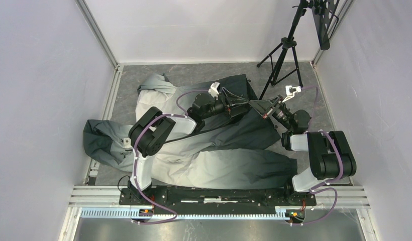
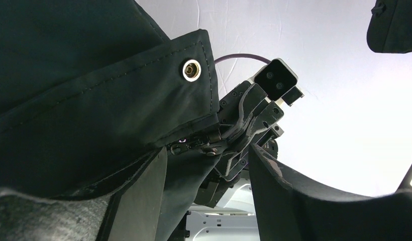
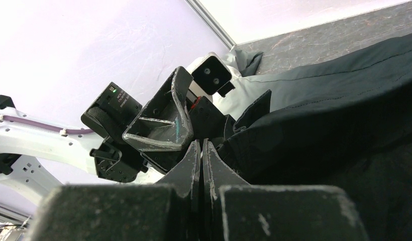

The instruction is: Zip up the jacket

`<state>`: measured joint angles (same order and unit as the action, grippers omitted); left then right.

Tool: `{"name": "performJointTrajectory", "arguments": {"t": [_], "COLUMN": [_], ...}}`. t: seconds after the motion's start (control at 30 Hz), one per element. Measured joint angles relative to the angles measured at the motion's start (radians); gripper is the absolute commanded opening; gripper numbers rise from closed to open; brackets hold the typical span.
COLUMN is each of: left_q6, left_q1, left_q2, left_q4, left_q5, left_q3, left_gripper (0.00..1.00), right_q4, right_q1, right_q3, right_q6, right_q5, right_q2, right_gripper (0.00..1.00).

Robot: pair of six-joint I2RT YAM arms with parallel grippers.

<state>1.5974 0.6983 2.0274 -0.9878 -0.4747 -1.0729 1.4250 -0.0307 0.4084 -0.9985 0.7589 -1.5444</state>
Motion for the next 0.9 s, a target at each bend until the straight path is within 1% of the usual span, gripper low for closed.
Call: {"name": "performJointTrajectory", "arguments": {"t": [0.2,0.37,0.53,0.63,0.9], "left_q6": [0.000,0.000,0.001,0.001,0.001], "left_q1": [0.000,0.000,-0.001,-0.002,-0.002], "left_q2": [0.009,0.009,0.009,0.008,0.008], "left_q4": [-0.021,-0.043,-0.063,-0.065,-0.066], "left_q5": [0.000,0.003,0.005,0.008,0.027], "left_q3": [-0.006,0.003,0.018,0.025,0.039], "left_gripper": [0.64,0.61,0.54,0.48,0.37], "right_q4": [0.004,0.013,0.019,0.019,0.026], "right_q1": [0.000,0.000,0.000,0.000,0.000], "right_q3": [0.000,0.001,0.001,0.001,0.001], "right_q6": [0.000,-0.004,-0.008,-0.010,-0.011], "right_q5": [0.000,0.000,0.001,0.001,0.001], "right_q2": [-0.002,-0.002,-0.006,-0.008,-0.009], "right_gripper": [0.00,0.00,0.00,0.00,0.00]}}
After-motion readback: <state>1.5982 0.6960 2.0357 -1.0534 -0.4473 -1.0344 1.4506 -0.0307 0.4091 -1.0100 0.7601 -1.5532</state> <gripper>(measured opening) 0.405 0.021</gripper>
